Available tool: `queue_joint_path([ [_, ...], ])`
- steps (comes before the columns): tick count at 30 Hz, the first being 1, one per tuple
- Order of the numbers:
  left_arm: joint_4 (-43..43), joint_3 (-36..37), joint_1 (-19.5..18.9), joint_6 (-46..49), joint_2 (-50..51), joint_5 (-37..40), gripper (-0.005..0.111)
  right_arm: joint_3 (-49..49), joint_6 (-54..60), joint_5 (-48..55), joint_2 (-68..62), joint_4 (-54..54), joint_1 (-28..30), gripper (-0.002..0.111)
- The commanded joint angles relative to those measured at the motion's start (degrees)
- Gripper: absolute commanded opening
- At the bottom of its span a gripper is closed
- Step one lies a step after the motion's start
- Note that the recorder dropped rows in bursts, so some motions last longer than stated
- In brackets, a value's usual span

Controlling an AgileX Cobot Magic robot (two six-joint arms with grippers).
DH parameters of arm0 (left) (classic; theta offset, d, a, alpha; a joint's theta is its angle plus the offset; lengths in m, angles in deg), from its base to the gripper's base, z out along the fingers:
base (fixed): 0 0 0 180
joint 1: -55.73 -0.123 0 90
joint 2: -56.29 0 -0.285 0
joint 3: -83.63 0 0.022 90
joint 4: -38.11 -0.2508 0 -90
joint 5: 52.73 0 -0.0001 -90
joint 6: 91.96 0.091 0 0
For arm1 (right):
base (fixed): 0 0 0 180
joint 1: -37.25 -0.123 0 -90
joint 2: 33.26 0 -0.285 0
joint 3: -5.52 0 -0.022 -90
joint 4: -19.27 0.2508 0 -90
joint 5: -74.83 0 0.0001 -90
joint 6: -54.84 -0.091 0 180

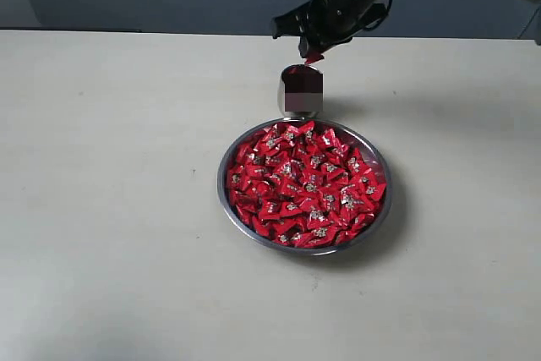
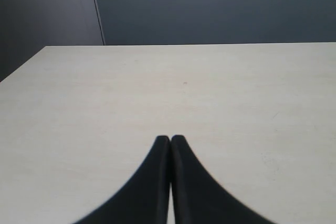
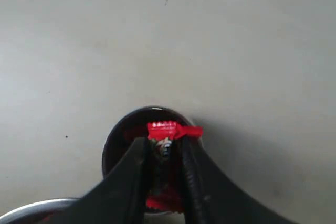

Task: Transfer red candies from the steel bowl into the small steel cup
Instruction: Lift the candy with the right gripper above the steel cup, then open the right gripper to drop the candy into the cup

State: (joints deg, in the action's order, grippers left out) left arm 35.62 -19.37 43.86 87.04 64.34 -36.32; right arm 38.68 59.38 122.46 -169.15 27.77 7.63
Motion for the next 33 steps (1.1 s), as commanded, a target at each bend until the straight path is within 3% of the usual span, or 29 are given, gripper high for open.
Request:
queue_joint_path([
  [1,-0.1,0.2,-0.1,-0.1,-0.3,-0.1,0.0,1.4,1.4,0.4,-1.1,0.6,-0.1,-0.001],
  [33,-0.1,0.2,-0.1,-0.1,-0.3,-0.1,0.0,1.4,5.4,-1.2,-3.7,1.0,-0.1,0.0],
])
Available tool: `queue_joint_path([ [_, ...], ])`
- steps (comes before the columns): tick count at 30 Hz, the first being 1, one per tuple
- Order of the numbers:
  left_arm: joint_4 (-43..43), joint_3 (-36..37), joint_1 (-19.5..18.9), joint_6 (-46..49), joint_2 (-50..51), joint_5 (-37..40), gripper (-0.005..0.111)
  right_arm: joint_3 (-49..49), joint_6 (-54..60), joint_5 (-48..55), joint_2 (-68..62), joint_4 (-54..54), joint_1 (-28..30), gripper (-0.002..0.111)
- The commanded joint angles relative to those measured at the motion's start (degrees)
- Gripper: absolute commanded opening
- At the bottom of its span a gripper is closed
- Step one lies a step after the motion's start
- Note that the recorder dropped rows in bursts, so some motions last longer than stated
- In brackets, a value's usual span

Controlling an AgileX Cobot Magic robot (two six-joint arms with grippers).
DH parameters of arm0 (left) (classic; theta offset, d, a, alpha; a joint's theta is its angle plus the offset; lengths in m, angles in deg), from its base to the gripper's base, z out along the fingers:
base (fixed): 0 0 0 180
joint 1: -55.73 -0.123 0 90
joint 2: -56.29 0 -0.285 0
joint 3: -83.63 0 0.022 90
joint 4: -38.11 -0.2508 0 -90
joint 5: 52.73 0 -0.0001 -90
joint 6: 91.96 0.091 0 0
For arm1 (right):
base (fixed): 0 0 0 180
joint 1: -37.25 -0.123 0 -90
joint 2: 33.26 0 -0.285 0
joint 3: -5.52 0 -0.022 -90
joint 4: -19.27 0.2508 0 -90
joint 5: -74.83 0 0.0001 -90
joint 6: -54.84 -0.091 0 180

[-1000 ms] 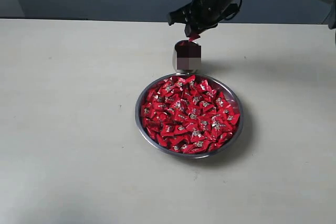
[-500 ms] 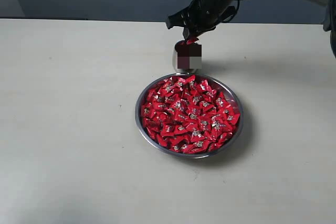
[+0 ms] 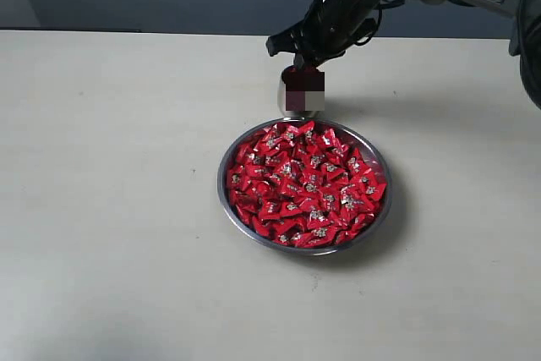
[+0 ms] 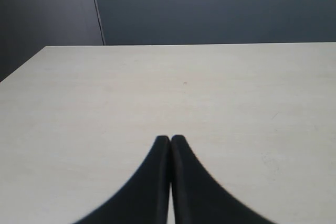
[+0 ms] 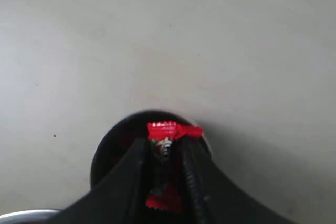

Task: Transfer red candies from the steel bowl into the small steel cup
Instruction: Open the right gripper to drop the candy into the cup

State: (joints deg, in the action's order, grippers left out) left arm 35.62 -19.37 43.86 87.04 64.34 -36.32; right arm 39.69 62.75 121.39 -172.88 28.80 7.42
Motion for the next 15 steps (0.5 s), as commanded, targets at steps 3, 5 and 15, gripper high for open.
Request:
queue_joint_path([
  [3,-0.1,0.2,-0.1,-0.1,-0.3,-0.1,0.0,0.4,2.7,-0.1,0.1,0.1,0.1,0.013],
  [5,-0.1,0.2,-0.1,-0.1,-0.3,-0.1,0.0,0.4,2.7,-0.1,0.1,0.2,0.1,0.025],
  [15,-0.1,0.2,-0.1,-0.1,-0.3,-0.1,0.0,0.4,2.7,-0.1,0.1,1.2,0.1,0.04],
])
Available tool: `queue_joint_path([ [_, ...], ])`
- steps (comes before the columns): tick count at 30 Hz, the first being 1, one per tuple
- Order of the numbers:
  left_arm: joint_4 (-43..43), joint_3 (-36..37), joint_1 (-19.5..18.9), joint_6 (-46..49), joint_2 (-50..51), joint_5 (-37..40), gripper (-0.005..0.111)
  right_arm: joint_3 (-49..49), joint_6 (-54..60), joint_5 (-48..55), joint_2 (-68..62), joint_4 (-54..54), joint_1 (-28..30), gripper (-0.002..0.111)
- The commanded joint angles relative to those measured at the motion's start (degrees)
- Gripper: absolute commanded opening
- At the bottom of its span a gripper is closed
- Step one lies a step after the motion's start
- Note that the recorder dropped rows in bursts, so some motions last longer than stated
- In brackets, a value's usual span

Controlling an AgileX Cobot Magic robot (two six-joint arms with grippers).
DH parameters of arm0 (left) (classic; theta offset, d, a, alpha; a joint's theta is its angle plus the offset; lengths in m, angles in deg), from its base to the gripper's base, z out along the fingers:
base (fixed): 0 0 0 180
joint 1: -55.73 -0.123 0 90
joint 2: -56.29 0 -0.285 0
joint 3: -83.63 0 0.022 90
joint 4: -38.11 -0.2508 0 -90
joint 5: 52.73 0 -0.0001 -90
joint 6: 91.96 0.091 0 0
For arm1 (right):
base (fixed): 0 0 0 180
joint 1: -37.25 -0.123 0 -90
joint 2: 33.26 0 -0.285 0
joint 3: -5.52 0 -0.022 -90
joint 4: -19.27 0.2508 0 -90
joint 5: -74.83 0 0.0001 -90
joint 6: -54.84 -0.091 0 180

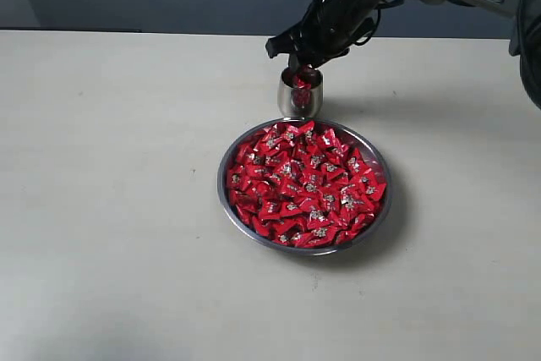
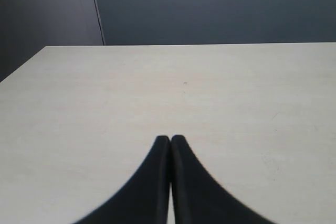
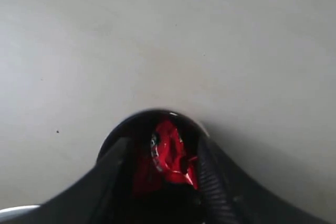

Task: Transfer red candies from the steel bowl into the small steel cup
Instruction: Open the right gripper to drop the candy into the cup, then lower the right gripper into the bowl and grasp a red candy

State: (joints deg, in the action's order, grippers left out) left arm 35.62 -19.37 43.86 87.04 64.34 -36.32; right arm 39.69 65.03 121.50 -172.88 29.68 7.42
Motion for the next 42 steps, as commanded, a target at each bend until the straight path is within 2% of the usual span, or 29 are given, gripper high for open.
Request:
queue_joint_path([
  [1,-0.1,0.2,-0.1,-0.1,-0.3,-0.1,0.0,0.4,0.4,-0.1,0.1,0.3,0.1,0.04],
  [3,-0.1,0.2,-0.1,-0.1,-0.3,-0.1,0.0,0.4,0.4,0.5,0.1,0.3,0.1,0.039],
  [5,-0.1,0.2,-0.1,-0.1,-0.3,-0.1,0.0,0.4,0.4,1.1,0.3,0.3,0.1,0.033],
  [9,-0.1,0.2,-0.1,-0.1,-0.3,-0.1,0.0,0.4,0.4,1.7,1.4,-1.2,0.1,0.0],
  [13,-0.1,0.2,-0.1,-0.1,-0.3,-0.1,0.0,-0.2,-1.3,2.7,3.2,-2.3,0.1,0.0],
  [16,-0.1,0.2,-0.1,-0.1,-0.3,-0.1,0.0,-4.6,-3.3,-1.0,5.9,-2.5,0.1,-0.001],
  [25,-0.1,0.2,-0.1,-0.1,-0.3,-0.1,0.0,-36.2,-4.5,-21.8,21.3,1.6,0.1,-0.001],
  [28,-0.1,0.2,-0.1,-0.1,-0.3,-0.1,0.0,-42.7,-4.2,-21.5,25.8,1.6,0.0,-0.001],
  [34,-0.1,0.2,-0.1,-0.1,-0.3,-0.1,0.0,-46.2,-4.2,-18.0,29.4,5.2,-2.4,-0.001],
  [42,-0.1,0.2,-0.1,-0.1,-0.3,-0.1,0.0,-46.2,-3.2,-17.9,23.3,9.6,-8.0,-0.001],
])
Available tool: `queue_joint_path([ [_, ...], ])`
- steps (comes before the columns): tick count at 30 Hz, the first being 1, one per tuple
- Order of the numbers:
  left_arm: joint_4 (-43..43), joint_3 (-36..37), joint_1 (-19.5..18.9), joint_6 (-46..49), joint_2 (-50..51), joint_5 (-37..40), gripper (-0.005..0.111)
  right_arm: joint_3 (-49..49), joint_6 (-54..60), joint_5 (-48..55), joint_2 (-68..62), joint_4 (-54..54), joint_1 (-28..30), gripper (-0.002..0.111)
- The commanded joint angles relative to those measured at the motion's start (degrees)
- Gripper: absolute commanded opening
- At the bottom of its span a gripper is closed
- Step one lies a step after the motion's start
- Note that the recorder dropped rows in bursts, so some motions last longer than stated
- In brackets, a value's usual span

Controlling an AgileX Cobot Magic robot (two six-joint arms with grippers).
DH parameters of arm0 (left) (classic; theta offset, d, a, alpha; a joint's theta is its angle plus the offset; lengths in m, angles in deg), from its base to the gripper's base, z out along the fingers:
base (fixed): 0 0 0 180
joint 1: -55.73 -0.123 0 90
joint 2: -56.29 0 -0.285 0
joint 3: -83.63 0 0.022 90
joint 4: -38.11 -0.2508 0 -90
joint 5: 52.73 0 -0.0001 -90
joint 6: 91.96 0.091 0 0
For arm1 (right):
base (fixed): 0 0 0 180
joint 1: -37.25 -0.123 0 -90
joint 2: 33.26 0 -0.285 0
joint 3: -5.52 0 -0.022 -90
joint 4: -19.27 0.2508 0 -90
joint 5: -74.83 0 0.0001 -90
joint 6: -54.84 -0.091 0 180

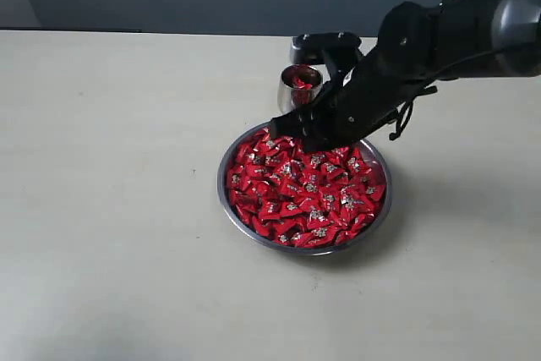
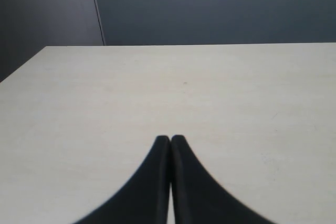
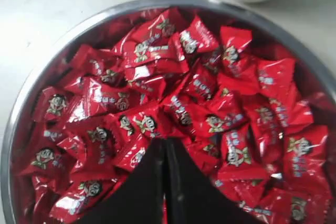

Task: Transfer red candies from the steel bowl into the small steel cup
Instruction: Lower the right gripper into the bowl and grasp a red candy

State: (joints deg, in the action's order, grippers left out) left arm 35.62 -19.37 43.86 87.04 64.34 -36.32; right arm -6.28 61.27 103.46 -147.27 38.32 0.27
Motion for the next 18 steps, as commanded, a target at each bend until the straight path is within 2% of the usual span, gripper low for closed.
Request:
queue_joint_path([
  [1,-0.1,0.2,-0.1,-0.1,-0.3,-0.1,0.0,-0.3,0.5,0.8,-3.1,1.0,-0.8,0.0],
  [2,-0.1,0.2,-0.1,-0.1,-0.3,-0.1,0.0,-0.3,0.5,1.2,-3.3,1.0,-0.8,0.002],
  [4,-0.1,0.2,-0.1,-0.1,-0.3,-0.1,0.0,-0.3,0.3,2.5,-3.3,0.7,-0.8,0.019],
  [6,-0.1,0.2,-0.1,-0.1,-0.3,-0.1,0.0,-0.3,-1.4,3.4,-3.2,0.7,-0.8,0.041],
  [7,-0.1,0.2,-0.1,-0.1,-0.3,-0.1,0.0,-0.3,-2.8,3.7,-3.2,0.7,-0.8,0.044],
  [10,-0.1,0.2,-0.1,-0.1,-0.3,-0.1,0.0,-0.3,-3.8,3.0,-3.3,0.7,-0.8,0.041],
  [18,-0.1,0.2,-0.1,-0.1,-0.3,-0.1,0.0,0.0,-5.6,0.1,-3.8,-2.2,-0.5,0.04],
])
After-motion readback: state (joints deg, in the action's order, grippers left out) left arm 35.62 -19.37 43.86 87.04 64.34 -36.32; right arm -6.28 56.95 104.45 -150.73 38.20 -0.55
